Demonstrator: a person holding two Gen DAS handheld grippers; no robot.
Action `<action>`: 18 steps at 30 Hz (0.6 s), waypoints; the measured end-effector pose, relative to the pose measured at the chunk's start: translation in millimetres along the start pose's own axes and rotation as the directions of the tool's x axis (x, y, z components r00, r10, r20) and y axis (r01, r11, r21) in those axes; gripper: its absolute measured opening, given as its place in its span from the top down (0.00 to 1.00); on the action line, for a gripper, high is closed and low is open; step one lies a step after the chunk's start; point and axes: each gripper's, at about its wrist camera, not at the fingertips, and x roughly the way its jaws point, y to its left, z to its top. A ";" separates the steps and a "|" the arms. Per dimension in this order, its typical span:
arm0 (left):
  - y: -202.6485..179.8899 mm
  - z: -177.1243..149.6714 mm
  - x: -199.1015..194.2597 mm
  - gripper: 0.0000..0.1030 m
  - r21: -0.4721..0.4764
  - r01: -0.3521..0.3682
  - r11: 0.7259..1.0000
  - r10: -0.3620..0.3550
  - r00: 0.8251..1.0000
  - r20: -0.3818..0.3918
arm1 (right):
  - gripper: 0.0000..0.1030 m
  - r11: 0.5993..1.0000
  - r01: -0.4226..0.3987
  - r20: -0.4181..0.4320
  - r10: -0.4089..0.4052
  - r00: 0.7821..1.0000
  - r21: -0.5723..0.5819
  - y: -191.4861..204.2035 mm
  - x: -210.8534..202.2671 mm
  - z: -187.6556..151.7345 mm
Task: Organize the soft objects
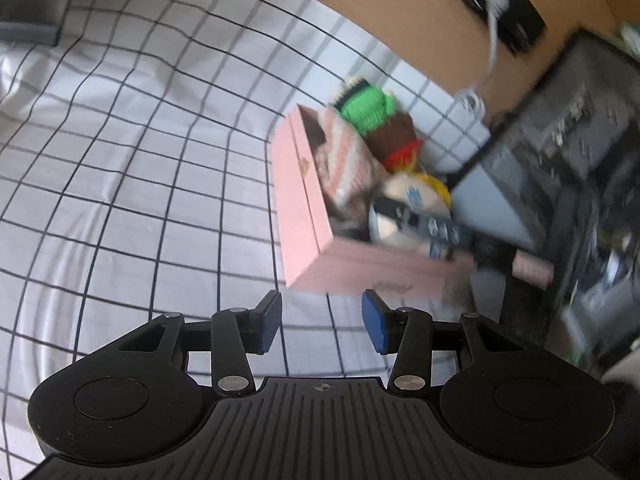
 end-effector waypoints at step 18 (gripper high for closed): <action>-30.4 -77.2 2.9 0.44 0.328 -0.181 0.927 0.204 0.978 -0.038 | 0.00 0.994 0.096 -0.048 -0.093 0.995 0.057 1.0 -115.0 -73.7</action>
